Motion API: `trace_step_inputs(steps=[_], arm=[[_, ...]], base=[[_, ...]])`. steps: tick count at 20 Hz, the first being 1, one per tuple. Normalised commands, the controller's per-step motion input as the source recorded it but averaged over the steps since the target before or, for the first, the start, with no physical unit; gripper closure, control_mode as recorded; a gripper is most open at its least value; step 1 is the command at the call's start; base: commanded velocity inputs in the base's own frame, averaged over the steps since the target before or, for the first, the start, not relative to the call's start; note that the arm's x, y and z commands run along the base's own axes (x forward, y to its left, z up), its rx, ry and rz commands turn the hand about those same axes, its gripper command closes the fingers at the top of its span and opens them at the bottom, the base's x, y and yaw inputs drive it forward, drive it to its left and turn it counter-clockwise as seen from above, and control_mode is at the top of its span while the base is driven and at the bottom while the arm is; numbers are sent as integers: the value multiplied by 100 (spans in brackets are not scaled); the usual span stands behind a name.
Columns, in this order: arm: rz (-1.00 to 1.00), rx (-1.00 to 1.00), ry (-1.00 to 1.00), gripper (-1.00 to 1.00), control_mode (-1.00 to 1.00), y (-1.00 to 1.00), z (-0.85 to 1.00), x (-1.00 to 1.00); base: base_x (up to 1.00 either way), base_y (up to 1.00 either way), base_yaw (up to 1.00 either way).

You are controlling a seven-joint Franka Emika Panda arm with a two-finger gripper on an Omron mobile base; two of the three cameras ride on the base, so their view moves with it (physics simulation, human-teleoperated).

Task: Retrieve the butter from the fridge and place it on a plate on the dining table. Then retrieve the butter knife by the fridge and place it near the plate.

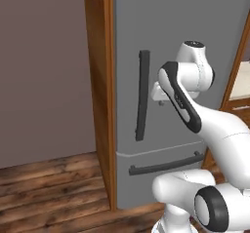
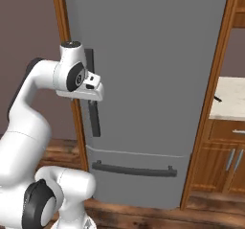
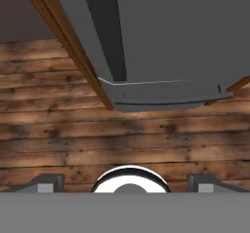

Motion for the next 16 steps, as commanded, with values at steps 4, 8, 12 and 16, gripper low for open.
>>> trace_step_inputs(steps=[4,8,12,16], arm=[[0,0,0,-100,100,0,0,0],[0,0,0,-100,100,0,0,0],[0,0,0,-100,100,0,0,0],[0,0,0,-100,100,0,0,0]], base=[[-9,70,-29],[-10,52,-29],[-32,38,-36],[-36,41,-42]])
